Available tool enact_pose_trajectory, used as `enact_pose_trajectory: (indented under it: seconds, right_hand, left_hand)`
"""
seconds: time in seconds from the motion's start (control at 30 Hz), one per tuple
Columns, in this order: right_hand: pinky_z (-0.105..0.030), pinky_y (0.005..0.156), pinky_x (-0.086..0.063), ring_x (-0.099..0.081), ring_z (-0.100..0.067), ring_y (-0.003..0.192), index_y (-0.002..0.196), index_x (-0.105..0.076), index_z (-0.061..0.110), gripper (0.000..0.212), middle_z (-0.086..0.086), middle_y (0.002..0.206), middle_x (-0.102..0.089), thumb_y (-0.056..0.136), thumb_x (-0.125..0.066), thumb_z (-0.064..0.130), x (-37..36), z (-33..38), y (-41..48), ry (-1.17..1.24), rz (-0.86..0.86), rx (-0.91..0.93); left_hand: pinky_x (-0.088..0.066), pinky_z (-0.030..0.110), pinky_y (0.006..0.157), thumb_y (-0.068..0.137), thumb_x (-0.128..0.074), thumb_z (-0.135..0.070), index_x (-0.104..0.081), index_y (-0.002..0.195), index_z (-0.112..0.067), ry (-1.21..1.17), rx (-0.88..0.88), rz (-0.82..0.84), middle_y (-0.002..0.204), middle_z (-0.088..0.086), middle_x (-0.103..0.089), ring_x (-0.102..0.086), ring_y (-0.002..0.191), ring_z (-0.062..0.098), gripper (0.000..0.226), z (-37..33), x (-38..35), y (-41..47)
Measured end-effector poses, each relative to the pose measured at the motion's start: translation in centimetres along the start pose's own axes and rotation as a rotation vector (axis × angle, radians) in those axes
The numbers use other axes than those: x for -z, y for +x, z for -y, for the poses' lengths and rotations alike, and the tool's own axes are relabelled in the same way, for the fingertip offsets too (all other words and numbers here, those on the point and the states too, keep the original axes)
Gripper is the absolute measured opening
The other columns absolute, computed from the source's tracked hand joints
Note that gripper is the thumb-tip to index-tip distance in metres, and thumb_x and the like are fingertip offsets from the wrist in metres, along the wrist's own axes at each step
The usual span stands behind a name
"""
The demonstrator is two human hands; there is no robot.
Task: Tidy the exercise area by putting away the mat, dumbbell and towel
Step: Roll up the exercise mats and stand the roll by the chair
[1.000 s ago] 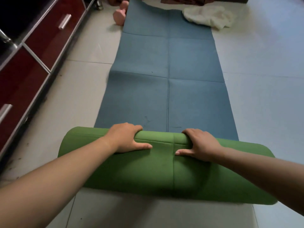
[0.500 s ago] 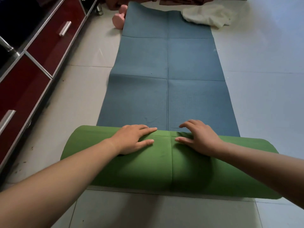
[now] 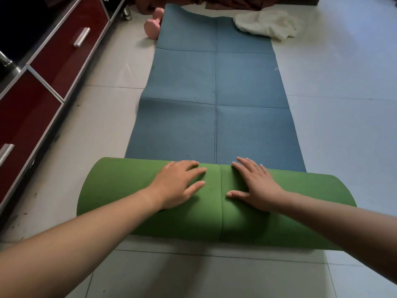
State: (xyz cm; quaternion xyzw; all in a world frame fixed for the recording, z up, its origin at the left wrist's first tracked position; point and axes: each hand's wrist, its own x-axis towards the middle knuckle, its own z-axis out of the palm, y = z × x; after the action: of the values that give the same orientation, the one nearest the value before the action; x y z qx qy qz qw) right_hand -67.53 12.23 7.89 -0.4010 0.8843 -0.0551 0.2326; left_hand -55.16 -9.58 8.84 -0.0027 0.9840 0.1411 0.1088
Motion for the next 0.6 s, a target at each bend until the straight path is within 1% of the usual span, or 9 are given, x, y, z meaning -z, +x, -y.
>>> enact_pose_trajectory:
  seconds: [0.07,0.17,0.23,0.3,0.37,0.4,0.47,0.53,0.6]
  right_hand:
    - [-0.042,0.118,-0.010,-0.006,-0.017,0.145,0.148,-0.015,0.020,0.096,0.001,0.158,-0.007,0.075,-0.048,0.072,0.6,-0.3,1.2,0.047,-0.043,-0.031]
    - [-0.038,0.118,-0.014,-0.014,-0.018,0.143,0.147,-0.022,0.016,0.088,-0.002,0.156,-0.016,0.079,-0.052,0.064,1.4,0.0,1.7,0.091,-0.127,-0.041]
    - [-0.030,0.115,-0.014,-0.019,-0.017,0.141,0.145,-0.027,0.015,0.080,-0.002,0.155,-0.021,0.083,-0.053,0.058,1.7,0.8,0.9,0.122,-0.159,-0.015]
    - [-0.028,0.114,-0.016,-0.024,-0.017,0.139,0.143,-0.030,0.016,0.077,-0.001,0.153,-0.025,0.083,-0.052,0.059,1.6,1.6,-0.4,0.138,-0.151,0.003]
    - [-0.033,0.116,-0.016,-0.024,-0.018,0.140,0.144,-0.030,0.018,0.090,-0.001,0.153,-0.026,0.077,-0.036,0.077,1.2,2.3,-1.9,0.088,-0.101,0.015]
    - [-0.036,0.117,-0.014,-0.021,-0.018,0.141,0.144,-0.028,0.019,0.103,-0.001,0.154,-0.023,0.068,-0.018,0.087,0.9,2.3,-2.5,0.039,-0.066,0.023]
    - [-0.041,0.117,-0.006,-0.010,-0.019,0.145,0.147,-0.022,0.020,0.125,-0.001,0.157,-0.014,0.050,0.012,0.092,0.2,2.0,-3.0,-0.056,-0.009,0.022]
    - [-0.042,0.116,-0.001,-0.003,-0.019,0.145,0.148,-0.015,0.021,0.130,-0.001,0.158,-0.007,0.045,0.021,0.090,-0.1,1.5,-2.8,-0.118,-0.002,0.026]
    - [-0.041,0.116,0.000,-0.003,-0.019,0.145,0.149,-0.013,0.021,0.129,-0.001,0.158,-0.007,0.045,0.020,0.091,-0.1,1.1,-2.3,-0.123,-0.010,0.041]
  left_hand:
    - [-0.021,0.042,0.113,0.080,-0.005,-0.065,-0.033,0.142,-0.033,0.027,-0.032,0.010,0.150,-0.001,-0.033,-0.028,0.138,0.017,0.076,-1.0,-0.4,-0.7]
    - [-0.008,0.042,0.116,0.077,0.000,-0.067,-0.016,0.147,-0.037,0.044,-0.019,0.072,0.156,-0.005,-0.016,-0.013,0.144,0.015,0.077,-0.9,-1.0,-0.9]
    - [-0.007,0.040,0.116,0.077,0.001,-0.069,-0.011,0.147,-0.039,0.044,-0.011,0.081,0.157,-0.006,-0.013,-0.011,0.144,0.013,0.077,-0.4,-1.1,-0.5]
    - [-0.007,0.039,0.116,0.077,0.000,-0.069,-0.011,0.147,-0.041,0.043,-0.009,0.076,0.157,-0.007,-0.014,-0.011,0.144,0.012,0.076,-0.1,-1.2,-0.1]
    - [-0.007,0.039,0.116,0.076,0.000,-0.070,-0.012,0.147,-0.041,0.045,-0.006,0.079,0.157,-0.007,-0.014,-0.012,0.144,0.012,0.077,0.1,-1.3,0.4]
    - [-0.008,0.039,0.116,0.076,0.000,-0.070,-0.013,0.146,-0.042,0.042,-0.004,0.082,0.157,-0.007,-0.015,-0.012,0.144,0.012,0.077,0.2,-1.3,0.6]
    - [-0.009,0.039,0.116,0.076,-0.001,-0.070,-0.014,0.146,-0.042,0.027,-0.002,0.085,0.156,-0.007,-0.017,-0.015,0.143,0.012,0.077,0.5,-1.2,1.1]
    - [-0.011,0.039,0.115,0.078,-0.005,-0.071,-0.016,0.146,-0.041,0.018,0.002,0.088,0.156,-0.007,-0.020,-0.017,0.142,0.012,0.075,0.7,-0.8,1.7]
    - [-0.014,0.039,0.115,0.085,-0.015,-0.067,-0.021,0.146,-0.039,0.012,0.011,0.090,0.155,-0.006,-0.023,-0.020,0.142,0.013,0.067,0.6,-0.3,2.2]
